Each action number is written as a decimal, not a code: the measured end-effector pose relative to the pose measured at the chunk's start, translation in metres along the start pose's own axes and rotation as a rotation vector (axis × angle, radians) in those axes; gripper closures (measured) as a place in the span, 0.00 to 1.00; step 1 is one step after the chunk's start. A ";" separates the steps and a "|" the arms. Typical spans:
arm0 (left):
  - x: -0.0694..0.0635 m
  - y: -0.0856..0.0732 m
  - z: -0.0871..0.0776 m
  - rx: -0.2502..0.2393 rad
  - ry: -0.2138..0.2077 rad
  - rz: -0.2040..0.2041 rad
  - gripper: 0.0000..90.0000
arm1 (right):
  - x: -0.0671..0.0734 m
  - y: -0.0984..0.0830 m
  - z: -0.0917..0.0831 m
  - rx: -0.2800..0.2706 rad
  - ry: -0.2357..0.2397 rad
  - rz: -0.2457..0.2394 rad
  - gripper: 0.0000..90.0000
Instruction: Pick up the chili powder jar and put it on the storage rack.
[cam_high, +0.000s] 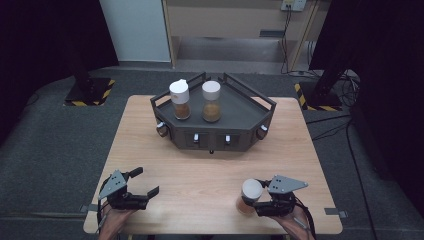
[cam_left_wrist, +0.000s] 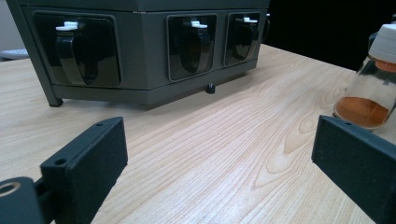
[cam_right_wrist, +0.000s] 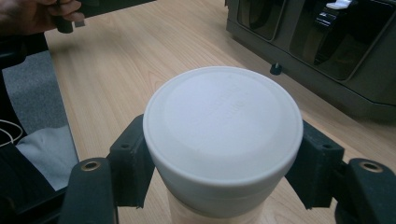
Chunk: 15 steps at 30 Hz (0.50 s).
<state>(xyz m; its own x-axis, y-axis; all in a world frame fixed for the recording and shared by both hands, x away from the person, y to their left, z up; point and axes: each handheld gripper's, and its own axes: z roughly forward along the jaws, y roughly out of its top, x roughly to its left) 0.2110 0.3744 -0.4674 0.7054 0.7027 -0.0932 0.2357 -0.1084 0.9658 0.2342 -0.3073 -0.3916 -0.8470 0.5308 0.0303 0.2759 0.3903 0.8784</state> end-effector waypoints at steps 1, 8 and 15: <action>0.000 0.000 0.000 0.000 0.000 -0.001 0.03 | 0.000 0.001 0.000 0.004 0.001 0.001 0.37; 0.000 0.000 0.000 -0.001 0.000 -0.001 0.03 | -0.004 0.010 0.000 0.004 0.009 0.021 0.37; 0.000 0.000 0.000 -0.002 -0.001 -0.001 0.03 | -0.007 0.024 -0.004 -0.008 0.004 0.022 0.37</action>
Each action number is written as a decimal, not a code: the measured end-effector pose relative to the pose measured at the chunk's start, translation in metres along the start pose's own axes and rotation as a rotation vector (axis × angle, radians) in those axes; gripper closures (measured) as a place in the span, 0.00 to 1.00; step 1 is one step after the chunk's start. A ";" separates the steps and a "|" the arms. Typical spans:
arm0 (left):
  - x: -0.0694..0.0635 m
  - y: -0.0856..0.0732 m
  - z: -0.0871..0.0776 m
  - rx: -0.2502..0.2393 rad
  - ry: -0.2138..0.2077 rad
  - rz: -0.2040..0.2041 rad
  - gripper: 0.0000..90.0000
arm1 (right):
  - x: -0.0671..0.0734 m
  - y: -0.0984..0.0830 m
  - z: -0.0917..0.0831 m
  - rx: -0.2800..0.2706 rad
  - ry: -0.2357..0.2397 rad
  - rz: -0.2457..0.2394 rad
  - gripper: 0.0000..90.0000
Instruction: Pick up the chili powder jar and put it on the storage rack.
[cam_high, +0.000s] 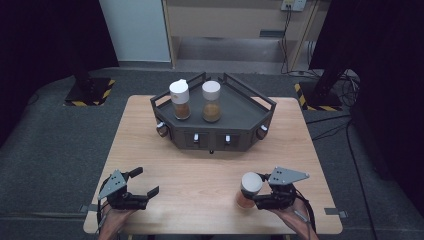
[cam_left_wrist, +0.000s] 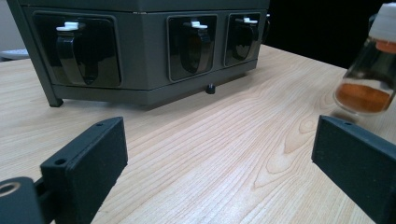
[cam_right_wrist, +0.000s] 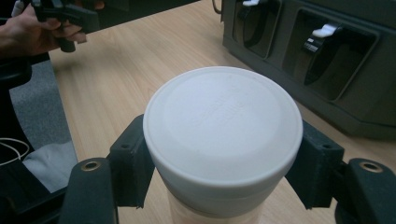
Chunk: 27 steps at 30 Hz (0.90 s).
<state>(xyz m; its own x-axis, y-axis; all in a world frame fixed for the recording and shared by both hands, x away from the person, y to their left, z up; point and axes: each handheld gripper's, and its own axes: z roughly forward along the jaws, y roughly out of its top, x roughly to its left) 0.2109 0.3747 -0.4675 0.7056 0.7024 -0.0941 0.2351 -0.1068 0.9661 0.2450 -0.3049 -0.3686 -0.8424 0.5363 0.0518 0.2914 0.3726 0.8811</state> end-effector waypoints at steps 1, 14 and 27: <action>0.000 0.000 0.000 0.001 0.000 0.001 0.03 | -0.001 0.003 -0.001 0.002 -0.001 -0.002 0.37; 0.000 0.000 0.000 0.001 -0.002 0.000 0.03 | -0.009 0.040 -0.003 0.002 -0.008 0.004 0.37; 0.000 0.000 0.000 0.001 -0.003 0.000 0.03 | -0.018 0.082 -0.007 0.007 -0.038 0.043 0.37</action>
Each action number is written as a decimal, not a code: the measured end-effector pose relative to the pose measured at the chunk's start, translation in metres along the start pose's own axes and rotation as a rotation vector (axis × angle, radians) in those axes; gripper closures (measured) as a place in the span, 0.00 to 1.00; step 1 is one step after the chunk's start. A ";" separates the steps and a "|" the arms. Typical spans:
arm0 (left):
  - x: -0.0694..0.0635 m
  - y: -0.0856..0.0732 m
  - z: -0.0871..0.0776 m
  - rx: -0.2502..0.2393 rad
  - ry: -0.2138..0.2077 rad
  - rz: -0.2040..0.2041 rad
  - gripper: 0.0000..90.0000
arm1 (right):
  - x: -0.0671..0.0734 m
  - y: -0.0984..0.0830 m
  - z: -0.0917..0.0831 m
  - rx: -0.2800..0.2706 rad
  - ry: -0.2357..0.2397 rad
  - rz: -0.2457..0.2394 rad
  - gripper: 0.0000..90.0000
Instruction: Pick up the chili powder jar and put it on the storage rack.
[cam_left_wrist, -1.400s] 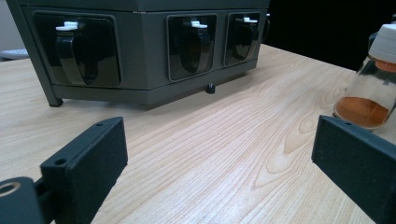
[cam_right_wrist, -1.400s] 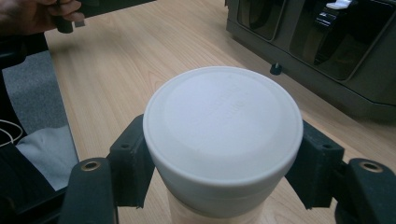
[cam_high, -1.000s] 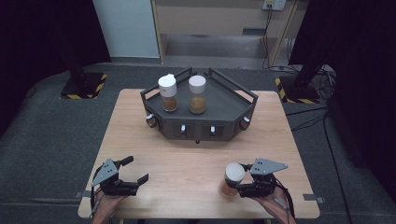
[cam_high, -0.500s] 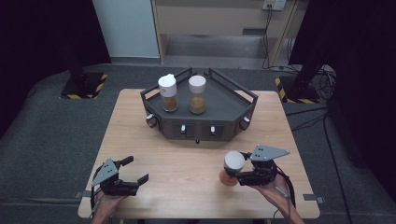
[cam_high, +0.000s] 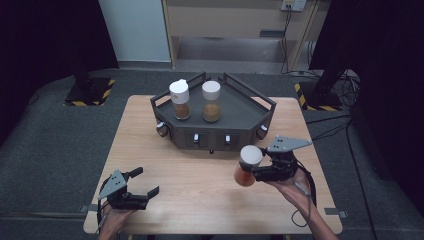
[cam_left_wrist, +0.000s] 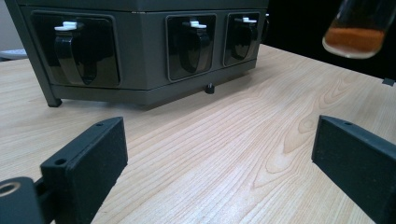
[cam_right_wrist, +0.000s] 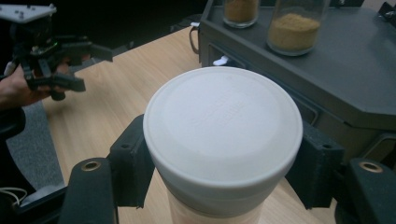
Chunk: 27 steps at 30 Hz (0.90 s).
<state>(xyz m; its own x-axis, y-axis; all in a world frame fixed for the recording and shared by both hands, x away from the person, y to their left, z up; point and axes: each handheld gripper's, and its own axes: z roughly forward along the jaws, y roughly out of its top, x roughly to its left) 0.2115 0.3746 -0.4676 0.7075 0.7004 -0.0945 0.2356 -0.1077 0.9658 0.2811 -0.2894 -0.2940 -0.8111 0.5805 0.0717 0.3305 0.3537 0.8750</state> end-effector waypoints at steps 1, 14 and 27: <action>0.000 0.000 0.000 -0.001 0.000 0.000 0.03 | -0.001 0.004 0.000 0.000 -0.002 0.007 0.37; 0.000 0.000 0.000 -0.002 -0.001 -0.004 0.03 | -0.014 0.041 -0.003 -0.015 -0.035 0.028 0.37; 0.001 0.000 0.000 0.001 -0.002 -0.004 0.03 | -0.025 0.080 0.003 -0.022 -0.088 0.031 0.37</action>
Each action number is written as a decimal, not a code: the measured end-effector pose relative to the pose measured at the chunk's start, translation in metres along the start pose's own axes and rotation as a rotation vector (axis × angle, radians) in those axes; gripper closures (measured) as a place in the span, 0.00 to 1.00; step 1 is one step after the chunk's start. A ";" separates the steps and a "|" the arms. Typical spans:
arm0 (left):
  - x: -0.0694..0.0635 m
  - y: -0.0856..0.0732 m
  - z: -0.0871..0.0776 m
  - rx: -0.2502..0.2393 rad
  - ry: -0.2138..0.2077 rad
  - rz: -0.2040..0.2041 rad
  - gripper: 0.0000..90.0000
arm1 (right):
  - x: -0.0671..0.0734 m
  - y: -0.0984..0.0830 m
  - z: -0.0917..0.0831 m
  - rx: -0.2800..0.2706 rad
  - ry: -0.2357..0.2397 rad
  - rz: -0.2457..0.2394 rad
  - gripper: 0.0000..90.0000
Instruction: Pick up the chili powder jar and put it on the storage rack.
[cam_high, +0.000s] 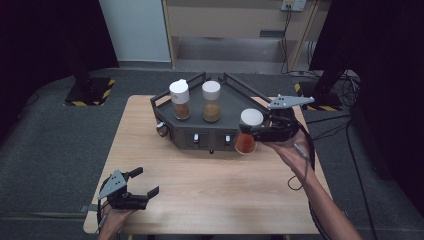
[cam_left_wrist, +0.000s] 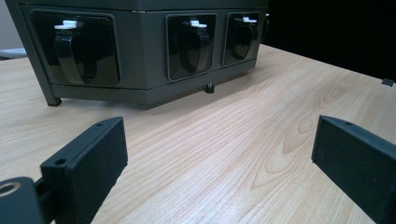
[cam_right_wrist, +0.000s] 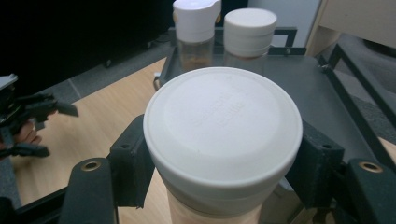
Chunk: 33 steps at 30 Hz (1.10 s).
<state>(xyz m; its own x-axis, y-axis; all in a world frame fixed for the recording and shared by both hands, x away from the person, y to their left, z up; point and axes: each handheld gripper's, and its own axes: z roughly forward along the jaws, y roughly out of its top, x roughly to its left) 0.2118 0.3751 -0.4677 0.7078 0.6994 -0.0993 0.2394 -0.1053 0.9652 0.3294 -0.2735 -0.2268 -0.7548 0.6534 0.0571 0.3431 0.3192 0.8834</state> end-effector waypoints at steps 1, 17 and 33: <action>0.000 0.000 0.000 0.000 0.000 0.000 0.03 | -0.001 0.003 0.001 -0.001 -0.005 -0.001 0.37; 0.000 -0.001 0.000 -0.003 0.001 -0.004 0.03 | -0.016 0.037 0.024 0.003 -0.100 0.030 0.37; 0.001 -0.001 -0.001 -0.006 0.002 -0.007 0.03 | -0.028 0.054 0.059 0.006 -0.188 0.046 0.37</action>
<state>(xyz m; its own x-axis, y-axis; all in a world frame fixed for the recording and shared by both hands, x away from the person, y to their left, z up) 0.2114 0.3763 -0.4685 0.7051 0.7013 -0.1052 0.2400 -0.0964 0.9660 0.4025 -0.2340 -0.2078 -0.6205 0.7841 0.0087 0.3787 0.2900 0.8789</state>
